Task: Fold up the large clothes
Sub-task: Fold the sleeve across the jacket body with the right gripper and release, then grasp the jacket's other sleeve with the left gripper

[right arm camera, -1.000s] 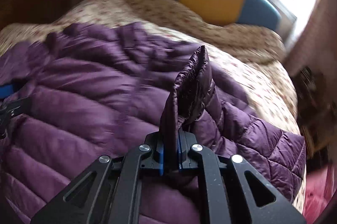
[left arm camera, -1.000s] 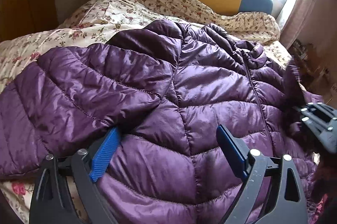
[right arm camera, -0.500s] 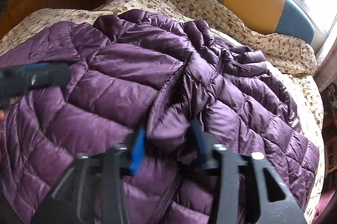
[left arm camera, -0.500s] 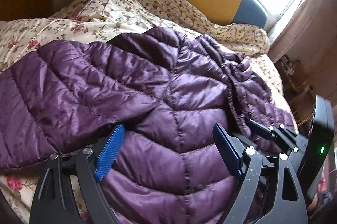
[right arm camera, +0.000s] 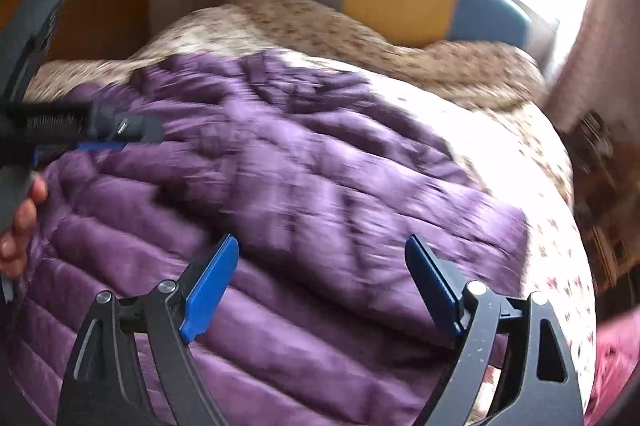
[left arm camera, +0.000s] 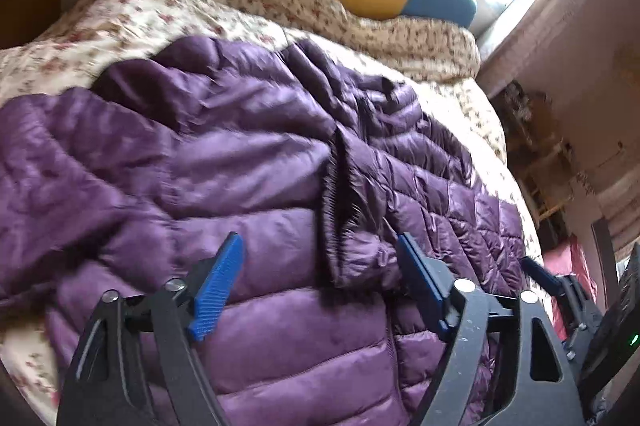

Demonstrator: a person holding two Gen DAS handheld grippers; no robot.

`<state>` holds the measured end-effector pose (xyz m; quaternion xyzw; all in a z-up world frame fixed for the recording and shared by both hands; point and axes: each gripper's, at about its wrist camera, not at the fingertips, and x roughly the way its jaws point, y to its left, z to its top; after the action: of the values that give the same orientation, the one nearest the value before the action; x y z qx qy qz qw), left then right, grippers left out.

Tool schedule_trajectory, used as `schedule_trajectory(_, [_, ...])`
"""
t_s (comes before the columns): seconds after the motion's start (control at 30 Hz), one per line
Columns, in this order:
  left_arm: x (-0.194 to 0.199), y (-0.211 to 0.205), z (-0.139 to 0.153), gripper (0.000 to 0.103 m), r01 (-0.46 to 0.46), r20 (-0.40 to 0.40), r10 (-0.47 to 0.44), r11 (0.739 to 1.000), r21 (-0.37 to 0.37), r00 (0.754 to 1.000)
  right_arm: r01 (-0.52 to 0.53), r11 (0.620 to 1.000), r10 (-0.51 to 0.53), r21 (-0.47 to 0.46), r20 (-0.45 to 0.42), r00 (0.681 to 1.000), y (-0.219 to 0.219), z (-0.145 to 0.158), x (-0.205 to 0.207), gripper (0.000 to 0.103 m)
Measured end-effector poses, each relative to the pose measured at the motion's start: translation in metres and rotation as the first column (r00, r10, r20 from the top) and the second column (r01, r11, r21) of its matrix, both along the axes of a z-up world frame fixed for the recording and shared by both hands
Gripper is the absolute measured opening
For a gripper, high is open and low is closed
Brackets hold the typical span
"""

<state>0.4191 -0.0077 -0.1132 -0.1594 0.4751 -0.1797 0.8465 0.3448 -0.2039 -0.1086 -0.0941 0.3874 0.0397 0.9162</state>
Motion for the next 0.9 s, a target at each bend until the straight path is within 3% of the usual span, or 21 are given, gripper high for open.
schedule_trajectory(0.03, [0.001,-0.005,-0.002,0.07,0.006,-0.007,-0.006,1.0,0.009,1.0,0.038,0.999,-0.038,0.014,-0.013,0.999,-0.018,0.002,0.0,0.085])
schedule_trajectory(0.1, [0.005,-0.019,-0.01,0.047,0.022,-0.025,-0.021,0.999,0.041,0.999,0.12,0.992,-0.12,0.04,-0.007,0.993,-0.045,0.004,0.003,0.086])
schedule_trajectory(0.13, [0.007,-0.022,-0.013,0.02,0.027,-0.037,-0.025,0.998,0.051,0.999,0.153,0.987,-0.153,0.057,-0.006,0.988,-0.056,0.005,0.003,0.086])
schedule_trajectory(0.17, [0.008,-0.023,-0.016,0.011,0.019,-0.042,-0.017,0.998,0.059,0.999,0.186,0.98,-0.186,0.073,-0.007,0.983,-0.067,0.005,0.004,0.086])
schedule_trajectory(0.23, [0.004,-0.021,-0.015,0.005,0.005,-0.011,-0.004,0.998,0.063,1.0,0.251,0.961,-0.25,0.115,-0.019,0.968,-0.09,0.003,0.009,0.086])
schedule_trajectory(0.5, [-0.013,0.017,-0.004,0.003,-0.078,0.048,0.075,0.995,0.065,0.996,0.299,0.936,-0.289,0.187,-0.079,0.954,-0.102,-0.018,0.035,0.086])
schedule_trajectory(0.7, [-0.025,0.04,-0.007,0.003,-0.134,0.056,0.129,0.986,0.1,0.99,0.257,0.953,-0.24,0.16,-0.119,0.964,-0.066,-0.042,0.06,0.087])
schedule_trajectory(0.9, [-0.037,0.054,-0.01,0.005,-0.196,0.061,0.189,0.971,0.134,0.98,0.274,0.957,-0.262,0.1,-0.115,0.958,-0.049,-0.065,0.07,0.09])
